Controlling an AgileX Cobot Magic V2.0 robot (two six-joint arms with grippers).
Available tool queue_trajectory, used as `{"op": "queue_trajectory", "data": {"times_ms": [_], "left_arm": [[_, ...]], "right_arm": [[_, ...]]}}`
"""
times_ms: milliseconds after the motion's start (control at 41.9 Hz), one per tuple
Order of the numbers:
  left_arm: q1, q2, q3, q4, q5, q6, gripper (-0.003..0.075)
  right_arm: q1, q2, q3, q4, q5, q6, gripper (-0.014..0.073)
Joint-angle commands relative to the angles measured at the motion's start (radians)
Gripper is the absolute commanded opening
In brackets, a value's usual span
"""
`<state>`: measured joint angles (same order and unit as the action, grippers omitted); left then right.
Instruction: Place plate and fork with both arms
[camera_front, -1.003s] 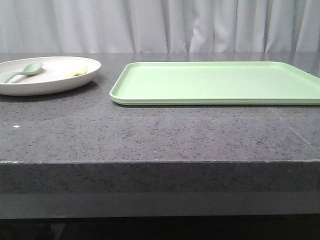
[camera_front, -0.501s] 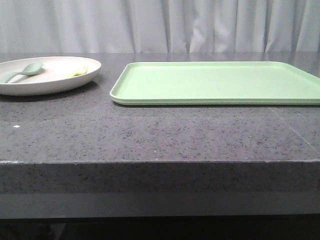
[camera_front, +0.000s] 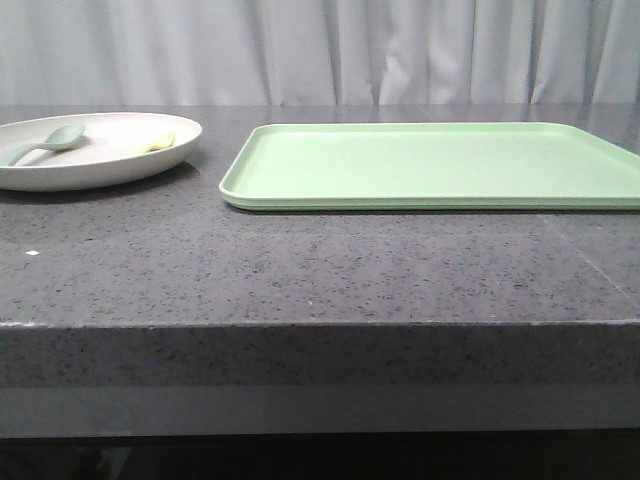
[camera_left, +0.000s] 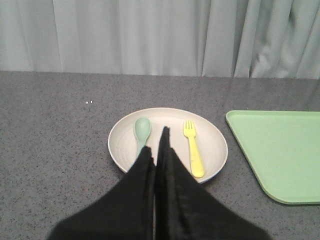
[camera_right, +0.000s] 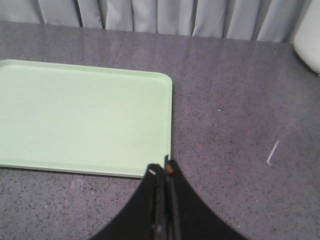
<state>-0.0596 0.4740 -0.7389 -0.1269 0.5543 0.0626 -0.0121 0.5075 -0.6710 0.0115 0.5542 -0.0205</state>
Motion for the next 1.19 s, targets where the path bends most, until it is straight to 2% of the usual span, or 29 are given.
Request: {"op": "queue_trajectory", "data": {"times_ms": [0, 430, 501, 549, 597, 693, 716, 788, 1170], "left_arm": [[-0.008, 0.045, -0.035, -0.010, -0.072, -0.010, -0.0018], [-0.008, 0.092, -0.035, -0.005, -0.085, -0.010, -0.0018], [-0.008, 0.092, -0.035, -0.005, -0.103, -0.011, 0.0013], [-0.008, 0.092, -0.035, 0.003, -0.108, -0.011, 0.0102], [-0.008, 0.092, -0.035, 0.022, -0.110, -0.011, 0.0206], [-0.008, 0.092, -0.035, 0.075, -0.119, -0.011, 0.0489], [-0.008, 0.092, -0.035, 0.077, -0.121, -0.011, 0.0552], [-0.008, 0.092, -0.035, 0.077, -0.125, -0.011, 0.0647], [-0.008, 0.092, -0.035, 0.070, -0.134, -0.011, 0.0596]], "right_arm": [[0.003, 0.032, -0.029, -0.012, -0.071, -0.003, -0.0068], [0.003, 0.042, -0.029, -0.012, -0.070, -0.003, -0.0065], [0.003, 0.042, -0.029, -0.012, -0.070, -0.002, -0.0008], [0.003, 0.042, -0.029, -0.012, -0.070, -0.002, 0.0090], [0.003, 0.042, -0.029, -0.012, -0.071, -0.002, 0.0247], [0.003, 0.042, -0.029, -0.025, -0.071, -0.002, 0.0500], [0.003, 0.042, -0.029, -0.025, -0.071, -0.002, 0.0538], [0.003, 0.042, -0.029, -0.025, -0.071, -0.002, 0.0612], [0.004, 0.042, -0.029, -0.023, -0.070, -0.002, 0.0624]]}}
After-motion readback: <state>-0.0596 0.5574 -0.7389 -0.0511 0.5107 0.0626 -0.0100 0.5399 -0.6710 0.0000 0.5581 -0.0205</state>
